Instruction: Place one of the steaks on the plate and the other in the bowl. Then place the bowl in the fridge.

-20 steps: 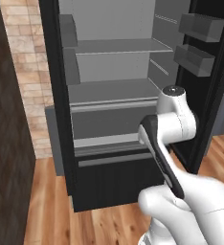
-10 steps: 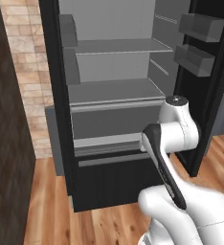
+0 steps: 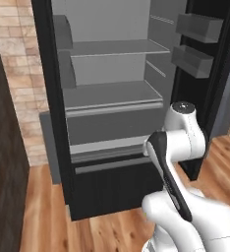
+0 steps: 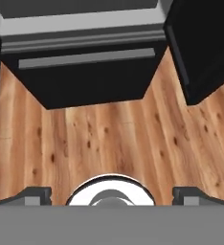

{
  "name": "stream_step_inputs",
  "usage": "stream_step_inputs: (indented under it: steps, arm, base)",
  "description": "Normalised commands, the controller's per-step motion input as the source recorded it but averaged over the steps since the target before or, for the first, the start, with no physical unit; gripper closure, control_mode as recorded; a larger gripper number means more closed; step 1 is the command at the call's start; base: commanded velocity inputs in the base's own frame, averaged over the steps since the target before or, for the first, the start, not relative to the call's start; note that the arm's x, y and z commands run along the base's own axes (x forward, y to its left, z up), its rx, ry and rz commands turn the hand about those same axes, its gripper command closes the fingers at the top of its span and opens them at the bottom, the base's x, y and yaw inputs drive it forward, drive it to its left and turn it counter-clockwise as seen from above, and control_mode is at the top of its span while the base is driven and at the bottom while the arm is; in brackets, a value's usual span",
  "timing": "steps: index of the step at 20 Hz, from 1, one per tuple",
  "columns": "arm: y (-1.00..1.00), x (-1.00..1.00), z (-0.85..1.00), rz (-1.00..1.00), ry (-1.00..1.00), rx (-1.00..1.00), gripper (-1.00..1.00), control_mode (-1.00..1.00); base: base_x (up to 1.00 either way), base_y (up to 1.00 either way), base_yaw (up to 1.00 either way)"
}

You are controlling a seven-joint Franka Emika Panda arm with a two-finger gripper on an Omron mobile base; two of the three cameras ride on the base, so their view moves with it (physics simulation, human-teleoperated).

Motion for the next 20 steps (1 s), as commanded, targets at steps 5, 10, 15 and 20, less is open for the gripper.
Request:
stream_step_inputs:
  steps: [5, 10, 15, 20]
  arm:
    - [0.00, 0.00, 0.00, 0.00, 0.00, 0.00, -1.00, 1.00]
    - [0.00, 0.00, 0.00, 0.00, 0.00, 0.00, -1.00, 1.00]
    - [0.00, 0.00, 0.00, 0.00, 0.00, 0.00, -1.00, 1.00]
    - [0.00, 0.00, 0.00, 0.00, 0.00, 0.00, -1.00, 1.00]
  base:
    - [-0.36, -0.04, -0.56]
    - [-0.33, -0.02, -0.71]
    - [-0.15, 0.00, -0.80]
    - [0.00, 0.00, -0.86]
